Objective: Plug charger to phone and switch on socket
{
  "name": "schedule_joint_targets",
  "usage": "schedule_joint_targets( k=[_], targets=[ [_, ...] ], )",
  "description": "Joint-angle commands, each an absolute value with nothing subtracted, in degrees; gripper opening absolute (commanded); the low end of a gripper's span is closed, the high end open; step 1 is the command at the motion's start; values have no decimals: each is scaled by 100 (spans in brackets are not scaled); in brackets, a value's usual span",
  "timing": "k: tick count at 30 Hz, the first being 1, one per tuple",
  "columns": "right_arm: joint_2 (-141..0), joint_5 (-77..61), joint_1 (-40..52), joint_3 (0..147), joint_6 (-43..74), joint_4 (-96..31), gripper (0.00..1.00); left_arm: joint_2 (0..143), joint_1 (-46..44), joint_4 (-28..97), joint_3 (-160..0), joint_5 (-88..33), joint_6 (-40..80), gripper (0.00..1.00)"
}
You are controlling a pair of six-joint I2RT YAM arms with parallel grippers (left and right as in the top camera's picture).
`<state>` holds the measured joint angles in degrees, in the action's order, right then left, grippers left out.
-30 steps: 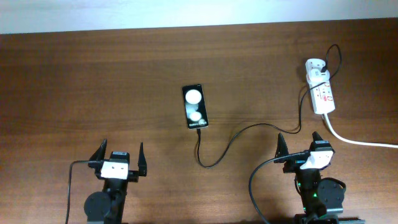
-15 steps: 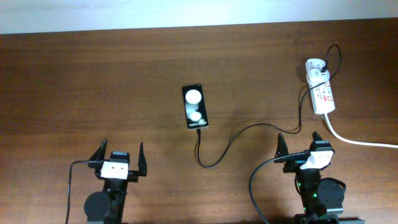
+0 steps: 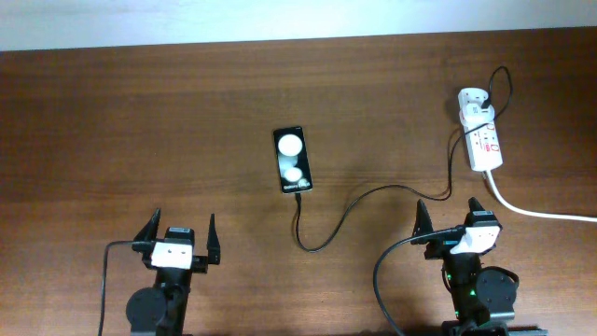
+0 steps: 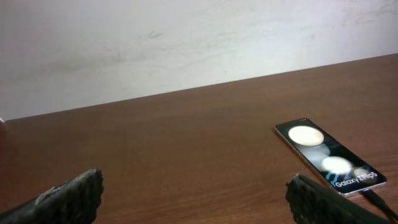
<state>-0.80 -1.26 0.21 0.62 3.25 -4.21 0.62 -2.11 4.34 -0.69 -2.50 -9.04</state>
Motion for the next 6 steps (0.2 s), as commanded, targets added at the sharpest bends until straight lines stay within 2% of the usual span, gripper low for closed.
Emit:
schedule_joint_targets(
  k=[1, 6],
  targets=[
    [-19, -14, 80, 32, 392, -454, 99, 30, -169, 473, -58, -211, -980, 99],
    [-19, -14, 80, 32, 392, -454, 99, 30, -169, 473, -58, -211, -980, 99]
  ],
)
